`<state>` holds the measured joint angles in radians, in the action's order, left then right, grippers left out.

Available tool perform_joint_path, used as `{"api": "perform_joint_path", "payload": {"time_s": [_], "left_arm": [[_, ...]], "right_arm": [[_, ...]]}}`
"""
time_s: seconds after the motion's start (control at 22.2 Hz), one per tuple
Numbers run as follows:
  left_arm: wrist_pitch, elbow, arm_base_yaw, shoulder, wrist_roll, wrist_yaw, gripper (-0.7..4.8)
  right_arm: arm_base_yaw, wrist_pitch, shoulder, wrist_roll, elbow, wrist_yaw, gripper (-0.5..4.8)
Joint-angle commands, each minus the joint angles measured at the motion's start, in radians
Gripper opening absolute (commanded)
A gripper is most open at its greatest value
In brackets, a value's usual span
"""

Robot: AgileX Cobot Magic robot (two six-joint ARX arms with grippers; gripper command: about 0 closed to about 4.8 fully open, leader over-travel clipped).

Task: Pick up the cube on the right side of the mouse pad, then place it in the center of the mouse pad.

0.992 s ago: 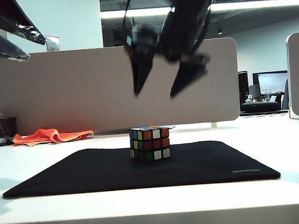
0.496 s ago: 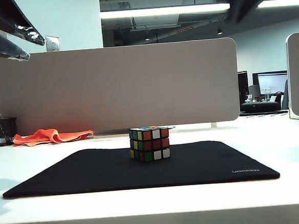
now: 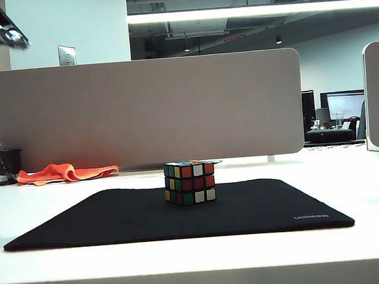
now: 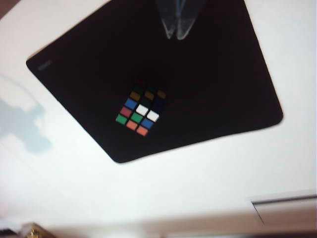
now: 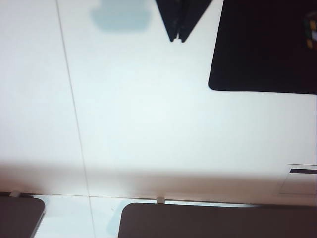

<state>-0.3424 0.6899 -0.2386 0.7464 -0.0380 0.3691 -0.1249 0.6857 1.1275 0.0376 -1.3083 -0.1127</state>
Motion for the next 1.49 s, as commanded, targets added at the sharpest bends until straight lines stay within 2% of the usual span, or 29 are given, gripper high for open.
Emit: {"api": "perform_joint_path", "payload": {"time_s": [0.05,0.18,0.5,0.68,0.9,1.04,1.17,1.26,1.35,1.49], "left_arm": [[-0.033,0.006,-0.002,-0.061,0.004,-0.041,-0.06],[-0.100,0.005,-0.008,-0.147,0.004,-0.098,-0.06],[-0.193,0.005,-0.008,-0.291,0.004,-0.175,-0.06],[-0.241,-0.006,-0.008,-0.364,0.004,-0.198,-0.06],[-0.237,-0.084,-0.008,-0.462,0.002,-0.209,-0.06],[-0.154,-0.200,-0.008,-0.549,-0.008,-0.219,-0.06],[-0.071,-0.267,-0.008,-0.569,-0.037,-0.214,-0.06],[0.005,-0.338,-0.008,-0.570,-0.081,-0.215,-0.06],[0.103,-0.421,-0.008,-0.570,-0.174,-0.248,-0.06],[0.177,-0.472,-0.008,-0.570,-0.178,-0.305,-0.06]], "right_arm": [[-0.003,-0.047,-0.079,0.008,0.092,0.003,0.08],[-0.003,-0.062,-0.194,0.016,0.227,0.042,0.08],[-0.022,-0.085,-0.407,0.019,0.426,0.044,0.08],[-0.023,-0.134,-0.535,0.019,0.533,0.043,0.08],[-0.023,-0.171,-0.698,0.019,0.648,0.040,0.09],[-0.023,-0.166,-0.805,0.019,0.743,0.043,0.56],[-0.023,-0.169,-0.829,0.042,0.797,0.068,0.54],[-0.023,-0.244,-0.829,0.113,0.856,0.066,0.54],[-0.023,-0.412,-0.829,0.154,0.940,0.060,0.53],[-0.023,-0.489,-0.829,0.147,0.988,0.059,0.53]]}}
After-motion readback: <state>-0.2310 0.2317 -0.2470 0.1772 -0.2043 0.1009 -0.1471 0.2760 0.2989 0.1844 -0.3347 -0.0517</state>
